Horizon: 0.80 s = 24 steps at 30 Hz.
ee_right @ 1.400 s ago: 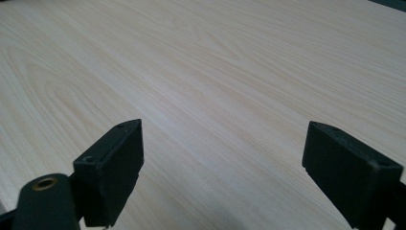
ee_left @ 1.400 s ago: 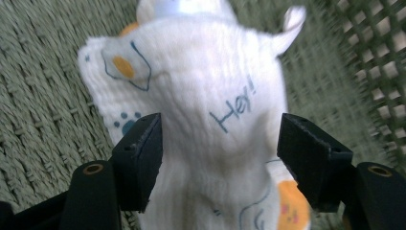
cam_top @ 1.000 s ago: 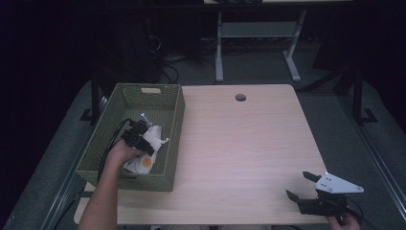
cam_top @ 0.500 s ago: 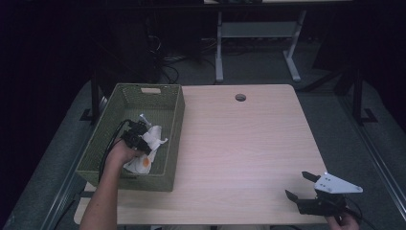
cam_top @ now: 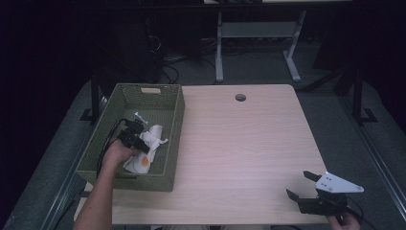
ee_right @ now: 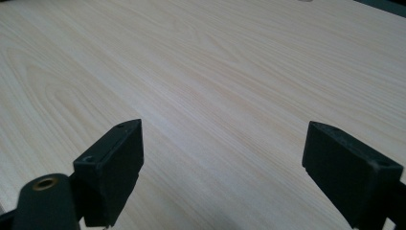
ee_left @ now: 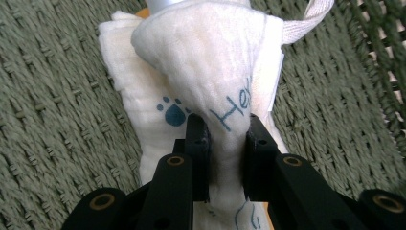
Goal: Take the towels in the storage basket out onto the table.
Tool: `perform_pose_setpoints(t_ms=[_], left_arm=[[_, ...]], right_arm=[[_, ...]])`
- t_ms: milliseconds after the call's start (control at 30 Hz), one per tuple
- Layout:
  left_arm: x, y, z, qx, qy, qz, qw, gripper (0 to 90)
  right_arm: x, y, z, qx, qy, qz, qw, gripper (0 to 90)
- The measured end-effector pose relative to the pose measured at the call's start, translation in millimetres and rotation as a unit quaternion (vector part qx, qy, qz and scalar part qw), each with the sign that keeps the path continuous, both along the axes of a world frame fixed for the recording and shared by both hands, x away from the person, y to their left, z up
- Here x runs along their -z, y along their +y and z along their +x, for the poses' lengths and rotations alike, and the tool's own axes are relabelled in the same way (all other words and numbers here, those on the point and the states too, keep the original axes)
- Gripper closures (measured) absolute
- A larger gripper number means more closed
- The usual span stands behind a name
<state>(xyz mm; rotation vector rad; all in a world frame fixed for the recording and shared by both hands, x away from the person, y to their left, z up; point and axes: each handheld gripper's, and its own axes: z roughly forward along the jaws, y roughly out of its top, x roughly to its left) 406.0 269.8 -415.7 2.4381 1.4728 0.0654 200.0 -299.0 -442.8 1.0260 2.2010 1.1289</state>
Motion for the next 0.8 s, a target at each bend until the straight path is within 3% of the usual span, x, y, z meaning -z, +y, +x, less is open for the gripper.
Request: perform_pose_setpoints(t_ms=[167,433,667,800], left_arm=[[-4.7,6.9,-4.3,0.001,-0.011,-0.013,0.9999,77.1],[-23.5,18.3,-13.8,-0.006,-0.04,-0.061,0.9973,77.1],[-41.5,26.0,-24.1,-0.005,-0.068,-0.108,0.9919,77.1],[-47.4,35.1,-29.5,-0.013,-0.078,-0.144,0.9864,77.1]], right_arm=[[0.3,-0.2,-0.3,-0.005,-0.002,-0.002,1.0,13.8],[0.4,-0.2,-0.1,-0.006,-0.001,0.002,1.0,13.9],[0.6,-3.2,1.9,0.005,-0.002,0.006,1.0,13.9],[0.2,-4.0,2.9,0.009,-0.003,0.008,0.9999,13.9]])
